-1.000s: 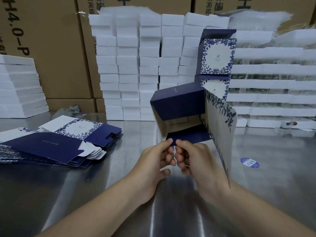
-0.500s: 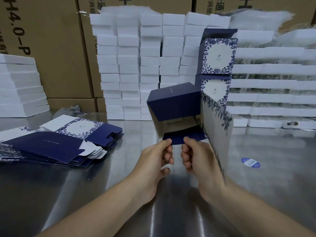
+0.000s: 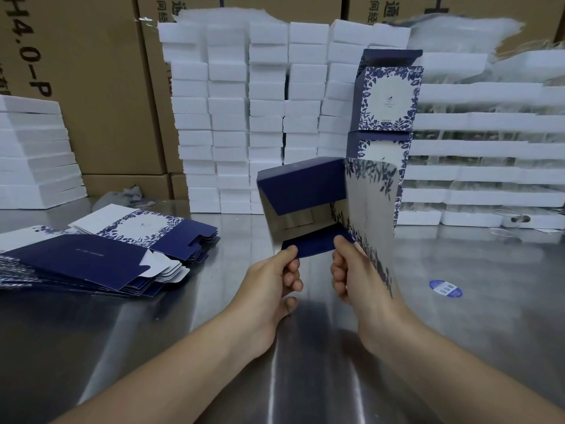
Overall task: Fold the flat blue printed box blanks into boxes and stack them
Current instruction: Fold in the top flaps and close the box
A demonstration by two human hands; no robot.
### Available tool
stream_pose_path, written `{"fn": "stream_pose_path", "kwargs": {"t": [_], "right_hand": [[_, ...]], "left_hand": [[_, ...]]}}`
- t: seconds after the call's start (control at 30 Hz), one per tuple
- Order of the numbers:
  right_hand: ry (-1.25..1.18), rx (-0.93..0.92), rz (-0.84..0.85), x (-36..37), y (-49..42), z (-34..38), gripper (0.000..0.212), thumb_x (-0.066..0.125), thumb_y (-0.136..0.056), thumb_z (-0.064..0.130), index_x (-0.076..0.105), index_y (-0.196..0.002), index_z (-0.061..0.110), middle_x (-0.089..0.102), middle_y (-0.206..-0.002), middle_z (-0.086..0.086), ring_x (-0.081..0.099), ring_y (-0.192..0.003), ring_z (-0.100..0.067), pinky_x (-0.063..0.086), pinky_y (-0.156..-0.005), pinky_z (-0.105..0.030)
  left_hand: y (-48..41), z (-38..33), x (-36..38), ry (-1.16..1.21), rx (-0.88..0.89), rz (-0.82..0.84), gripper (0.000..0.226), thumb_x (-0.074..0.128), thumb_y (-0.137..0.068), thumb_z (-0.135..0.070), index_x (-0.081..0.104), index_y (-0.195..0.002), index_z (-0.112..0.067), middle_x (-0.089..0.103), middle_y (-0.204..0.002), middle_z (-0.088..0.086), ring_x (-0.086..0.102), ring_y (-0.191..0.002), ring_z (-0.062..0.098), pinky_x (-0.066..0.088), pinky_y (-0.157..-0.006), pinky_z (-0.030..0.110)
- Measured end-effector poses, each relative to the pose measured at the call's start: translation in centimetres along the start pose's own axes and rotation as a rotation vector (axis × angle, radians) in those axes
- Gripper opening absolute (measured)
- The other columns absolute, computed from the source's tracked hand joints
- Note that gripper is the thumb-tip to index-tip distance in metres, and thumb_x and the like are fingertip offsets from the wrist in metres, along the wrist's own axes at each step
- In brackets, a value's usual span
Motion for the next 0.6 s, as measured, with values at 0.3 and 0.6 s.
{"fn": "stream_pose_path", "kwargs": {"t": [0.3,0.6], "right_hand": [[-0.114,-0.013,-0.036,-0.25,0.52,0.50,0.036,0.057,-0.105,0.026,0.053,-0.070,0.017,0.048,-0.057,0.003,0.042,-0.046,-0.006,0.036,-0.043,-0.017],[-0.079,-0.060,-0.035,-0.39,0.70,0.63,0.037,0.056,-0.104,0.039,0.053,-0.074,0.018,0.045,-0.063,0.002,0.040,-0.049,-0.007,0.037,-0.044,-0.017]], "left_hand": [[0.06,0.07,0.49,0.027,-0.015,0.066,0.055,0.066,-0.100,-0.043,0.052,-0.050,-0.026,0.040,-0.054,-0.005,0.050,-0.052,0.009,0.033,-0.058,0.026],[-0.22,-0.28,0.74,0.043,0.046,0.096,0.056,0.065,-0.101,-0.041,0.051,-0.049,-0.026,0.041,-0.052,-0.006,0.049,-0.052,0.008,0.033,-0.058,0.026]]}}
Point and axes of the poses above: each hand's wrist, its own y-axis away from the middle knuckle, its own x-axis out of the palm, z = x × y, the point moved 7 cm from there along -y, towards the middle knuckle
